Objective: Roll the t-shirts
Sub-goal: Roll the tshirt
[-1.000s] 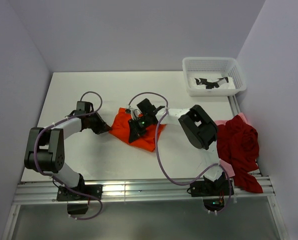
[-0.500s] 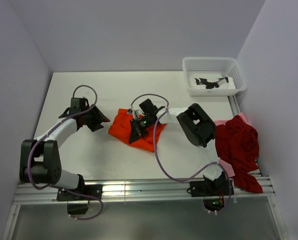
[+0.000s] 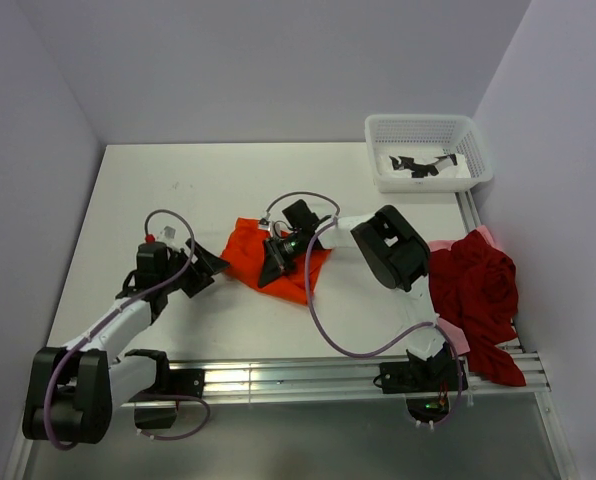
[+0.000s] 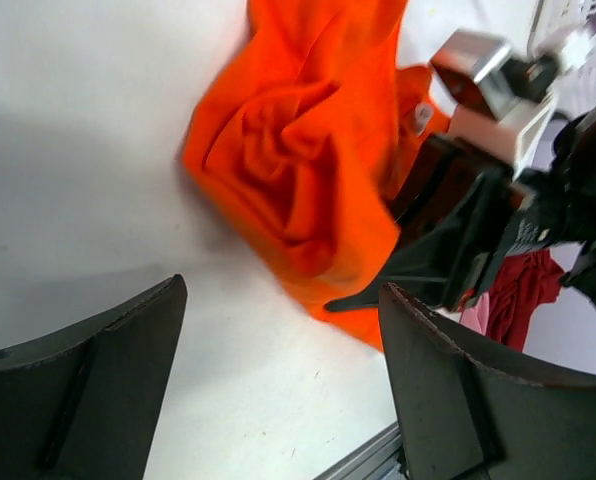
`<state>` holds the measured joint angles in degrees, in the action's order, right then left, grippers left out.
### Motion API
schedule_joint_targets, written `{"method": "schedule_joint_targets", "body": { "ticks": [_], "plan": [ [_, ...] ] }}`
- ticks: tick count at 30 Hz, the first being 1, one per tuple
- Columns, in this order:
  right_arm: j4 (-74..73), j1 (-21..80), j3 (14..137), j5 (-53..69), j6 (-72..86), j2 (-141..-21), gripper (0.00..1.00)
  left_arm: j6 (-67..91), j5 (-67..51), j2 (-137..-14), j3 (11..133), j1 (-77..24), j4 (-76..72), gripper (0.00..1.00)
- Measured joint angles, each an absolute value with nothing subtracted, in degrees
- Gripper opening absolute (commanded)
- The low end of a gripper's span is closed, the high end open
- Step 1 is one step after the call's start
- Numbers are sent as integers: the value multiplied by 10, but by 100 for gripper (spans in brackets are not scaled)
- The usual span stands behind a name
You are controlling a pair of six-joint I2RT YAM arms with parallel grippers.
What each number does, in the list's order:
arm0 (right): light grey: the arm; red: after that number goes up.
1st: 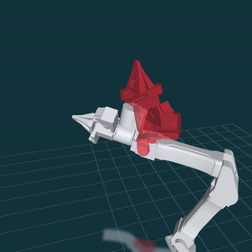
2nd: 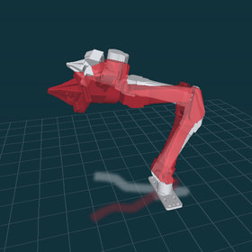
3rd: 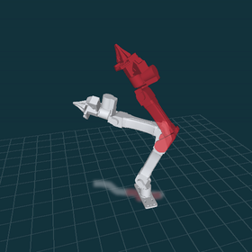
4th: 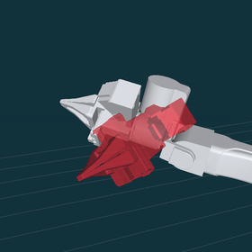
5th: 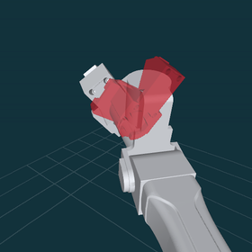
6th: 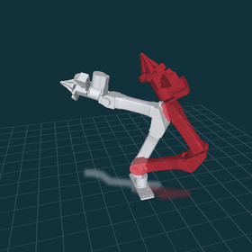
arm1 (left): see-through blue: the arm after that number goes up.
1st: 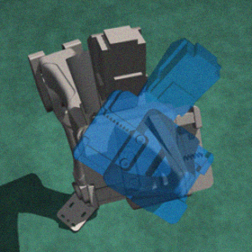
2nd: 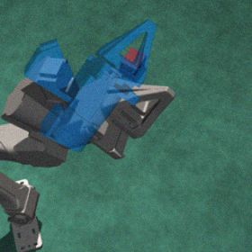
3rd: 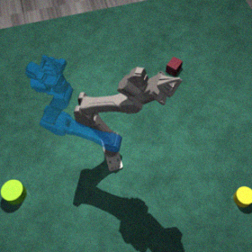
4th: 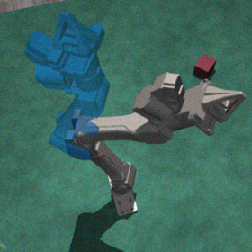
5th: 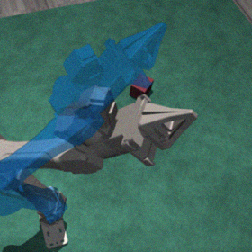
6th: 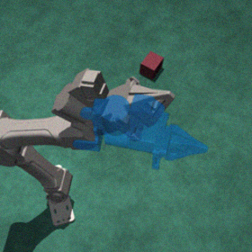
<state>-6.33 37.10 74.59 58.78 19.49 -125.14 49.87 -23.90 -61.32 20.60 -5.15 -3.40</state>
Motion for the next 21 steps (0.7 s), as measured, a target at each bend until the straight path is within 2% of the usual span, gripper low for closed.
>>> {"method": "schedule_joint_targets", "body": {
  "ticks": [2, 4, 5, 13, 21],
  "plan": [
    [-57, 370, 745, 594, 203, -1254, 0, 509, -236, -609, 179, -65, -61, 84],
    [-48, 369, 745, 600, 213, -1258, 0, 519, -224, -602, 162, -90, -88, 90],
    [-45, 369, 745, 604, 217, -1260, 0, 523, -217, -598, 156, -102, -102, 99],
    [-20, 367, 735, 613, 235, -1261, 0, 554, -167, -591, 120, -135, -221, 99],
    [9, 367, 721, 623, 262, -1261, 0, 567, -147, -667, 97, -140, -322, 100]
  ]
}}
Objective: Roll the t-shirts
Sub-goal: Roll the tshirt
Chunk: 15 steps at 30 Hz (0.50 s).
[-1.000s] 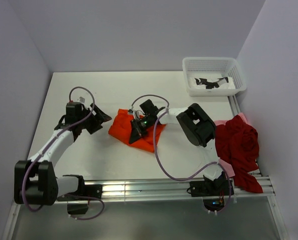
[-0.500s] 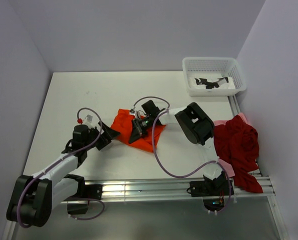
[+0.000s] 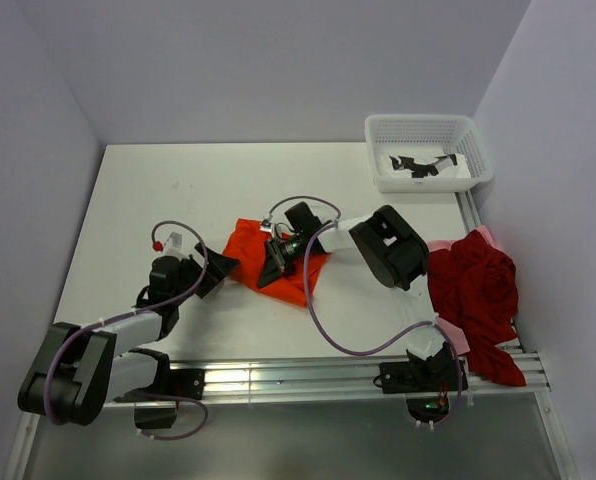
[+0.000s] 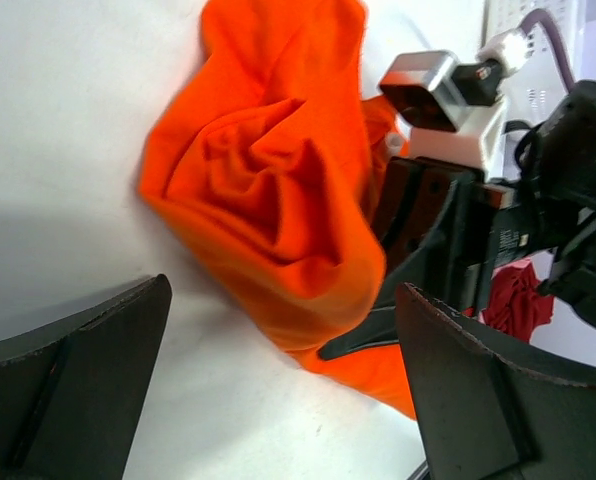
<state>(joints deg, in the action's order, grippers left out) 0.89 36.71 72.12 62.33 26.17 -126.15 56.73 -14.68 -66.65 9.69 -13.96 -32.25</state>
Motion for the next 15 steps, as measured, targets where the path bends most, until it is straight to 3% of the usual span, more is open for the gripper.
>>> {"method": "schedule_joint_targets", "body": {
  "ticks": [15],
  "plan": [
    [73, 361, 701, 642, 328, -1269, 0, 568, -106, -721, 60, -153, -445, 100]
  ]
}}
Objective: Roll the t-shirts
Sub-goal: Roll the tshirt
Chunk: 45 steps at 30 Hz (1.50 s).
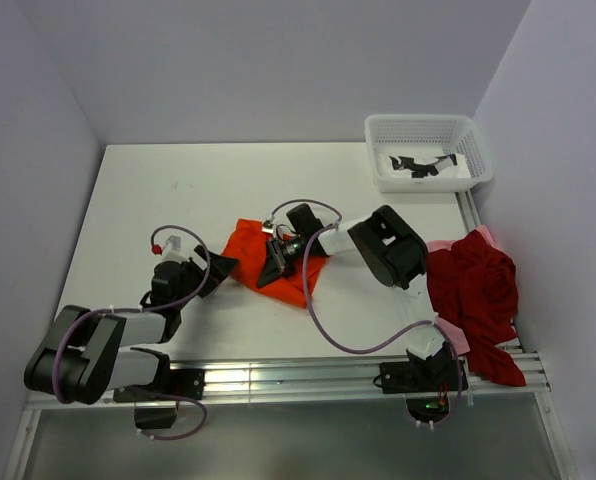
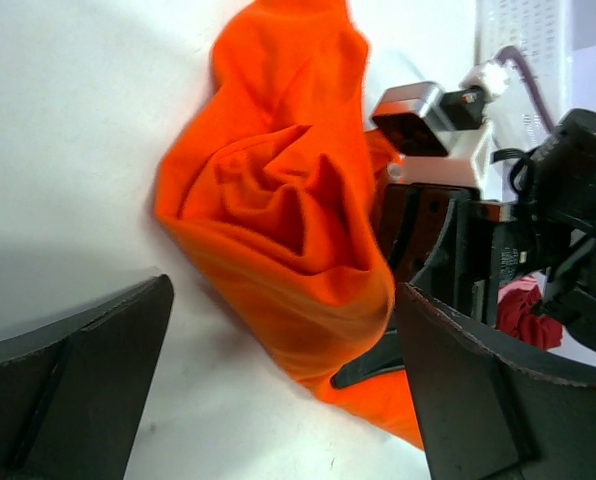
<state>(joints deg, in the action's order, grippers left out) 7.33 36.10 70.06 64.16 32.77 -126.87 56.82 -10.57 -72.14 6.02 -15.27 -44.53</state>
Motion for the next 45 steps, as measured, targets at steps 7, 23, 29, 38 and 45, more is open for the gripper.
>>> {"method": "schedule_joint_targets", "body": {
  "ticks": [7, 23, 29, 38, 45],
  "plan": [
    [94, 361, 696, 648, 350, -1269, 0, 578, -107, -827, 67, -156, -570, 99],
    [138, 361, 680, 658, 388, -1270, 0, 596, -101, -1023, 105, -180, -793, 79],
    [145, 361, 674, 658, 391, -1270, 0, 594, -91, -1022, 106, -181, -776, 73],
    [163, 361, 664, 659, 398, -1270, 0, 580, -81, -1003, 108, -186, -740, 54],
    [174, 361, 660, 660, 403, -1270, 0, 573, -82, -1004, 125, -189, -698, 18]
  ]
}}
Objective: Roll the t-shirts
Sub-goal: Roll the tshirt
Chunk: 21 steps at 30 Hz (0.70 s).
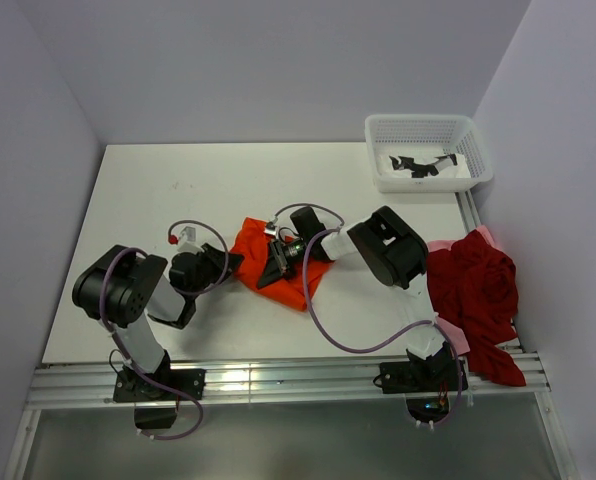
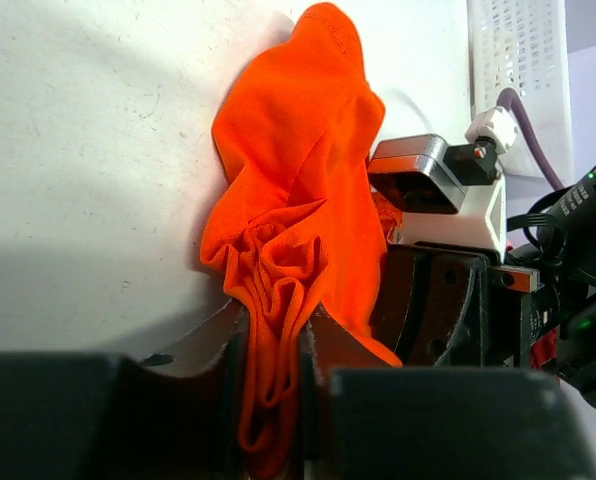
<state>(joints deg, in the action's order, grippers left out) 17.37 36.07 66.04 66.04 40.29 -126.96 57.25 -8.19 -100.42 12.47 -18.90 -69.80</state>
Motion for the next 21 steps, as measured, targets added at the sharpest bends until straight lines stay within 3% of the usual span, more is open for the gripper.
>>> {"method": "schedule_joint_targets", "body": {
  "ticks": [4, 5, 6, 8, 19, 21],
  "plan": [
    [174, 361, 660, 660, 404, -1270, 3, 573, -81, -1002, 128, -190, -689, 6],
    [174, 361, 660, 660, 404, -1270, 19, 573, -81, -1001, 128, -190, -686, 4],
    [173, 361, 660, 660, 404, -1270, 25, 573, -81, -998, 128, -190, -681, 1],
    [170, 361, 659, 658, 395, -1267, 39, 573, -81, -991, 131, -190, -668, 0],
    [78, 361, 651, 606, 312, -1188, 74, 560, -76, -928, 161, -190, -533, 0],
    [54, 361, 646, 582, 294, -1160, 77, 555, -75, -914, 166, -190, -507, 0]
  ]
}}
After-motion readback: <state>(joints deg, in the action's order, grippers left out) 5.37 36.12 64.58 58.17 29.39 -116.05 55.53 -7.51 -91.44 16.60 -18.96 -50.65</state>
